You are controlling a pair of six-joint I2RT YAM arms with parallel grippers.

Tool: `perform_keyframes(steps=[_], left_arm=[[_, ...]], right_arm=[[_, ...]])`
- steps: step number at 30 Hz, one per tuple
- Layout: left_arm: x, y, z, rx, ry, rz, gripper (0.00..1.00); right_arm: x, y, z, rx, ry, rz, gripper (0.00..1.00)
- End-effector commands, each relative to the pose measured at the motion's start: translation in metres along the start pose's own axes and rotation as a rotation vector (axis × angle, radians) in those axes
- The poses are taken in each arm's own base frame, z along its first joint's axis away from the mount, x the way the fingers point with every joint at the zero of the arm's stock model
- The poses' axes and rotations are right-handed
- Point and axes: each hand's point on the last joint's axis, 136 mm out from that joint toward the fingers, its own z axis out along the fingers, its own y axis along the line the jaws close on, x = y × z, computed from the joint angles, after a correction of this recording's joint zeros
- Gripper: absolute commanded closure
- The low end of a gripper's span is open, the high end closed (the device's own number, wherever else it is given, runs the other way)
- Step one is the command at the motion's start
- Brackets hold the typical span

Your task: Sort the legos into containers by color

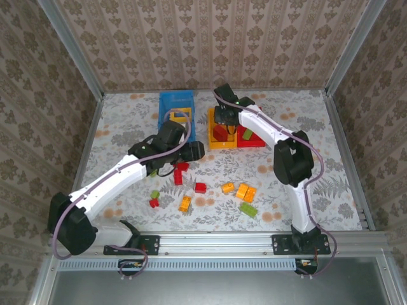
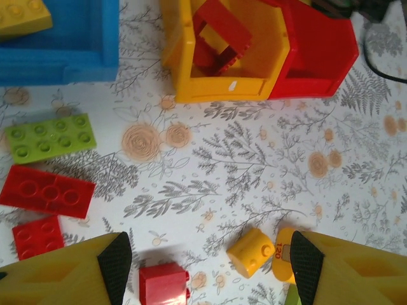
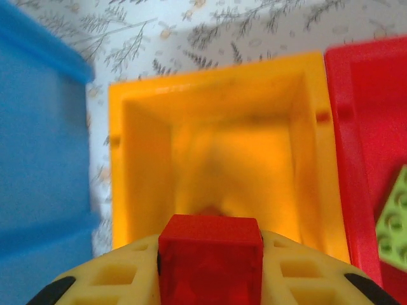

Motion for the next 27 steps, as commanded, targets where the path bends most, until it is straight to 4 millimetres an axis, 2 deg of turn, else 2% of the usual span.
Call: perform_keyframes(steps=[1,6,11,16,21,24,26,27], left_arm=[[-0.010,-0.011,0.000,0.021,-0.022,0.033,0.30],[-0.008,-0.004,0.002,-0.011,-0.017,0.017,0.30],[-0.006,0.000,0.000,-0.027,-0.013,0.014,0.30],[-0.008,0.017,-0.009,-0.082,-0.024,-0.014,0.30],[-0.007,0.046,-0.023,-0.146,-0.026,-0.085,0.29],[0.002,0.069,-0.027,-0.196,0.008,-0.143,0.29],[0.012,0.086,-0.027,-0.230,0.046,-0.186,0.29],[0.018,0.092,-0.026,-0.232,0.062,-0.201,0.29]], right_arm=[[0.016,0.001,0.017,0.015,0.112,-0.074,0.68],[0.019,-0.004,0.029,0.037,0.139,-0.064,0.63],[0.011,-0.005,0.019,0.044,0.119,-0.067,0.45],[-0.012,0.000,-0.015,0.019,0.042,-0.079,0.35],[-0.026,0.005,-0.059,-0.020,-0.036,-0.105,0.32],[-0.021,0.009,-0.086,-0.072,-0.087,-0.132,0.33],[-0.009,0.020,-0.103,-0.168,-0.116,-0.169,0.33],[0.003,0.026,-0.109,-0.228,-0.118,-0.199,0.33]])
